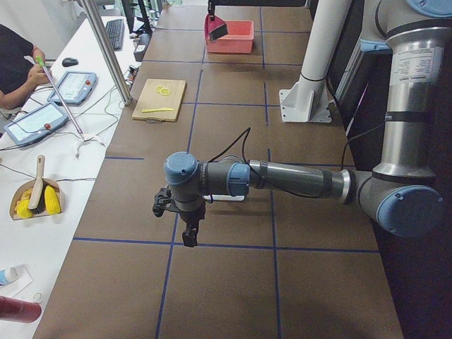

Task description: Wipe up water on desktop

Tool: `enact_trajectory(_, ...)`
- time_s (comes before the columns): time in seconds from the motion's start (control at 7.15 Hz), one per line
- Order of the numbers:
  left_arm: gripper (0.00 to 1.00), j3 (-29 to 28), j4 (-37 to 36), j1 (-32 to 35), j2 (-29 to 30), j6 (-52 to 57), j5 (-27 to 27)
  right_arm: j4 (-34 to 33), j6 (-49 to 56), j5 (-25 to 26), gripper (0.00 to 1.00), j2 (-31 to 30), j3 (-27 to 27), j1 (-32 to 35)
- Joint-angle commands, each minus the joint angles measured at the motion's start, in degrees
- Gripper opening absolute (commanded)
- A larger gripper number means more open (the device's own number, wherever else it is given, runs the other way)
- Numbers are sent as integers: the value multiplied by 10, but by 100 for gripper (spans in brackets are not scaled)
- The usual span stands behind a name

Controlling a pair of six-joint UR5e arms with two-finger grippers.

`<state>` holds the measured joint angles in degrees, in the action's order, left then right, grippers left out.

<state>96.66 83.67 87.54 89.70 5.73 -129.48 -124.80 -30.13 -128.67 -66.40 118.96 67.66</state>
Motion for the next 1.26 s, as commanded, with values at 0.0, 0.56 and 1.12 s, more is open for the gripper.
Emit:
enact_trajectory(0.0,100,8,0,0,-3,3,-1,-43,198,-20,0,-90,29,91)
enact_trajectory(0.56,100,7,0,0,-3,4,-1,-36,254,-18,99,-131,16,97)
enact_trajectory(1.12,100,0,0,0,-2,2,0,100,328,-100,100,-222,-43,168)
